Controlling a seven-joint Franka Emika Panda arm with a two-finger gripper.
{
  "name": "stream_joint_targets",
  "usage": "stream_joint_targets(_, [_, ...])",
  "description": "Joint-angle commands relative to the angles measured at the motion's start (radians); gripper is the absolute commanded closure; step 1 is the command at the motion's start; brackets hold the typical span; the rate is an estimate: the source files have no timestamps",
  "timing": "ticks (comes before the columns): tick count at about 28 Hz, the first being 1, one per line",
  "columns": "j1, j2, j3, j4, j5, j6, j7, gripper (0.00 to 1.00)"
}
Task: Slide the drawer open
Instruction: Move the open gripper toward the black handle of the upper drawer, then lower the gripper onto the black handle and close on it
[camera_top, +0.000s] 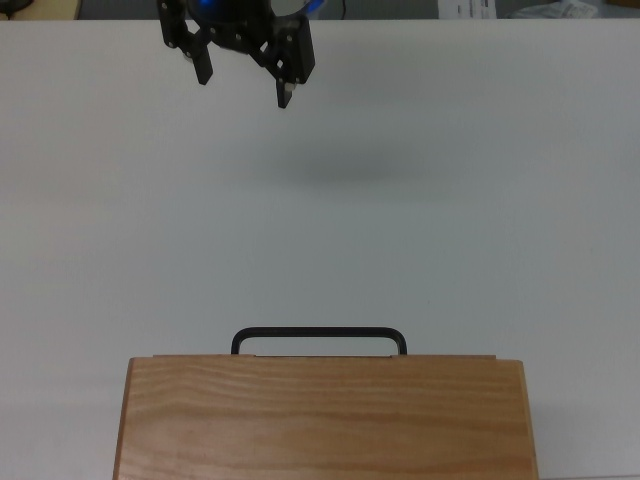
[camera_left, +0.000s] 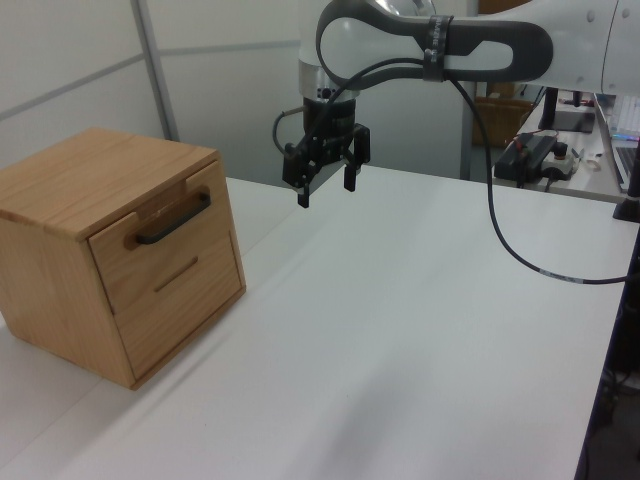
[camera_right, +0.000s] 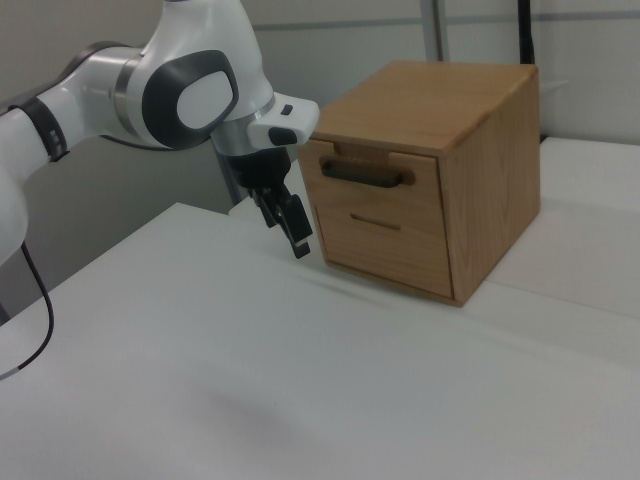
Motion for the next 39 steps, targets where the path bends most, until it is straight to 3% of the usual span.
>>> stream_joint_targets(1, [0.000,0.012,0.001,-0.017,0.016,0.084,0.241,0.06])
stream_joint_targets(6, [0.000,0.050,-0.004,-0.017,-0.003,0.166,0.507,0.06])
stream_joint_targets(10, [0.003,0.090,-0.001,-0.015,-0.117,0.235,0.796,0.06])
stream_joint_targets(13, [0.008,0.115,0.003,0.000,-0.155,0.244,0.928,0.03])
stream_joint_targets(20, [0.029,0.153,0.021,0.020,-0.166,0.357,1.038,0.03])
stream_joint_targets(27, [0.031,0.181,0.082,0.053,-0.197,0.491,1.088,0.05])
stream_joint_targets(33, [0.034,0.271,0.104,0.153,-0.270,0.543,1.148,0.06])
stream_joint_targets(39, [0.035,0.334,0.116,0.196,-0.353,0.617,1.174,0.10])
